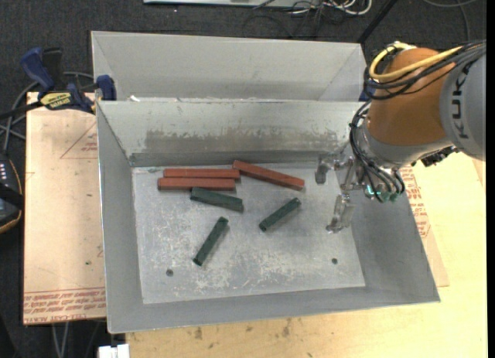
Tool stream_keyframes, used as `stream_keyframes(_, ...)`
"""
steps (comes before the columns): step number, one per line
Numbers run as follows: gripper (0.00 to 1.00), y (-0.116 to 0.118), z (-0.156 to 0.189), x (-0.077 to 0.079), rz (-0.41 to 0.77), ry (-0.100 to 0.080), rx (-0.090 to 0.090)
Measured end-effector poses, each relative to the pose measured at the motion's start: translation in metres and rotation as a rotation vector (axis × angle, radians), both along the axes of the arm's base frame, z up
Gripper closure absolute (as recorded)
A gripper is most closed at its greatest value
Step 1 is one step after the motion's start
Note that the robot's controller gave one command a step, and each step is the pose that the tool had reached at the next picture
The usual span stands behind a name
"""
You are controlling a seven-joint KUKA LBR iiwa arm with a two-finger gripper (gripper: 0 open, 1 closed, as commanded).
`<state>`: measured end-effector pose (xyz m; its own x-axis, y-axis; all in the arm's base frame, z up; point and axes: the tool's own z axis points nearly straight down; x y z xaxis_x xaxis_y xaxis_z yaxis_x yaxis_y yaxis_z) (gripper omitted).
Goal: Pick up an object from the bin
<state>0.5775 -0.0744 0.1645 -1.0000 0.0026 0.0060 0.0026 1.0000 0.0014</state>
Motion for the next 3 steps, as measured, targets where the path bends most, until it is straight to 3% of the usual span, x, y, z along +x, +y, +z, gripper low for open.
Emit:
stream_keyframes(1,0.00,0.043,-0.095,0.050,0.180,-0.013,0.001)
stream_keyframes(2,0.00,0.046,-0.092,0.055,0.673,-0.016,-0.001)
stream_keyframes(3,0.00,0.054,-0.095,0.036,1.060,-0.009,0.003)
